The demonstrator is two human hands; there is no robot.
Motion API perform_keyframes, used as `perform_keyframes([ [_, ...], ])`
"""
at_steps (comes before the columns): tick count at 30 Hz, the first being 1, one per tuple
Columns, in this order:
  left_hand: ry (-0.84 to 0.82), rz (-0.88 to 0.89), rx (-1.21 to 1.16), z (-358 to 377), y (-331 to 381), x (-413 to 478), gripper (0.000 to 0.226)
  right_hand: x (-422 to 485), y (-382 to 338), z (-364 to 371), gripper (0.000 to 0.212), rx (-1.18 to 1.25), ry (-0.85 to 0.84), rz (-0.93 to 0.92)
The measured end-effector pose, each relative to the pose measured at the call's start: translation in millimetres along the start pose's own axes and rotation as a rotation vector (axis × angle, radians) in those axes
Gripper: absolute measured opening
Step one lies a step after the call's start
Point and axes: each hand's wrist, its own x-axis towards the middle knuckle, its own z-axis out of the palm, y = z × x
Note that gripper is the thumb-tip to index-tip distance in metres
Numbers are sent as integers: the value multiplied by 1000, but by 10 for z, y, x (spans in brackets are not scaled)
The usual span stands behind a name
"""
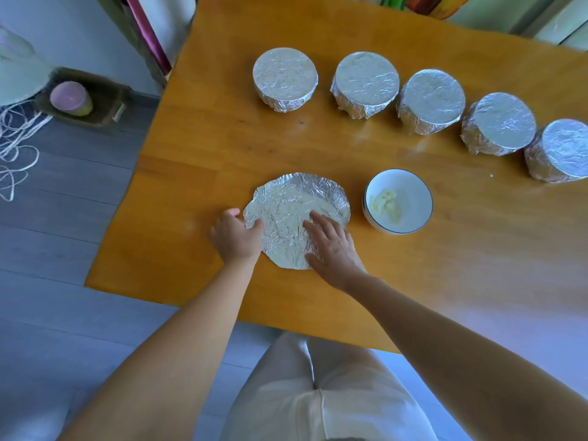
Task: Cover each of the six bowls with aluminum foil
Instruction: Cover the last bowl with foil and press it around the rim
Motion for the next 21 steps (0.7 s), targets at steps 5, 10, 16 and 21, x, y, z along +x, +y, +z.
perform_keyframes([
  [5, 43, -122, -1, -45, -34, -119, 50, -137, 4, -14, 62, -25, 8, -16],
  [10, 30, -69, 74, -86, -164, -236, 51, -202, -31, -20, 51, 80, 90, -22],
  [16, -25, 4, 157, -101, -245, -349, 62, -16, -160, -151, 78, 74, 169, 293],
  [21, -8, 40, 227, -121, -324, -410, 64, 84, -200, -235, 85, 150, 104, 542],
])
